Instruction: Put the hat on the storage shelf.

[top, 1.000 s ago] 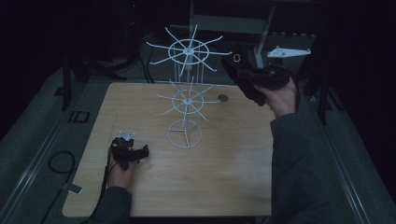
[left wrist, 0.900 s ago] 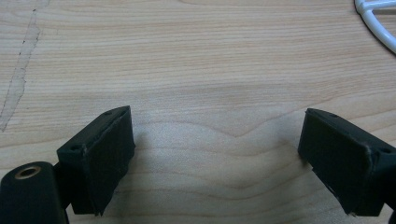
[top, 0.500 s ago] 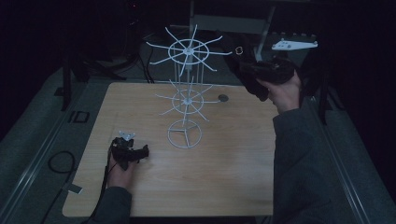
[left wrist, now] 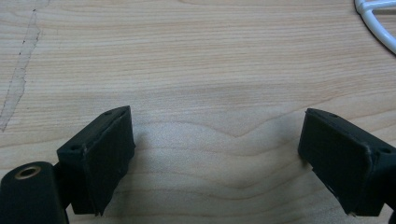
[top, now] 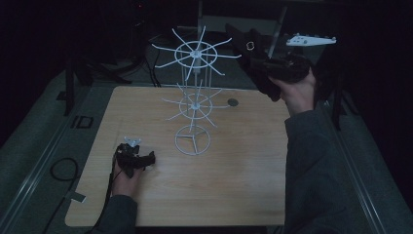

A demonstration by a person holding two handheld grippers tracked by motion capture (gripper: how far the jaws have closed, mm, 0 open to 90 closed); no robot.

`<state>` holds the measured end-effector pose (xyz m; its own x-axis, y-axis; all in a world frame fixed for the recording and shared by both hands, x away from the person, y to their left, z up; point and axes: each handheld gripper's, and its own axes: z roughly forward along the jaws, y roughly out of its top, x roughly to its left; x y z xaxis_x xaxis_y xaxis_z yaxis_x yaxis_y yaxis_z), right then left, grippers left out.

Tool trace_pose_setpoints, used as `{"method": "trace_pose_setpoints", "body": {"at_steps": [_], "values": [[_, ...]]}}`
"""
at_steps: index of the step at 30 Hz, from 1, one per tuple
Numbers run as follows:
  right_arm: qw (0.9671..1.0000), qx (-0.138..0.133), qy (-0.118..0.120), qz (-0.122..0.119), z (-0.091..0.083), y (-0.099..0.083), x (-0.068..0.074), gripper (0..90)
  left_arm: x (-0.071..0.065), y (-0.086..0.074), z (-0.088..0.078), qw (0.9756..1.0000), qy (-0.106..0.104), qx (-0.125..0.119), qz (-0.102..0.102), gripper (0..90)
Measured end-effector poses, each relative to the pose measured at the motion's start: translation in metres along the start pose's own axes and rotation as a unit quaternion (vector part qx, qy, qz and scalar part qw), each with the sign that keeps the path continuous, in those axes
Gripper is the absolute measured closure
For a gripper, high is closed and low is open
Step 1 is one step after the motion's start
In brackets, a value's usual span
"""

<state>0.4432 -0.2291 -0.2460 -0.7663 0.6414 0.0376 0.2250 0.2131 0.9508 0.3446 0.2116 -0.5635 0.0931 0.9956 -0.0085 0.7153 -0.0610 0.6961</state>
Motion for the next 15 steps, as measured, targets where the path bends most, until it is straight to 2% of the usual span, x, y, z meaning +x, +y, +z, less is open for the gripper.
{"method": "trace_pose_setpoints", "body": {"at_steps": [8,15], "values": [[0.9999,-0.006,-0.011,0.006,-0.0034,0.0015,-0.0041,72.3,0.0000,0.0000,0.0000,1.0000,0.000,0.000,0.000,11.5],[0.9999,-0.015,-0.008,0.004,-0.0067,0.0068,-0.0028,72.3,0.0000,0.0000,0.0000,1.0000,-0.001,0.000,0.000,11.5]]}}
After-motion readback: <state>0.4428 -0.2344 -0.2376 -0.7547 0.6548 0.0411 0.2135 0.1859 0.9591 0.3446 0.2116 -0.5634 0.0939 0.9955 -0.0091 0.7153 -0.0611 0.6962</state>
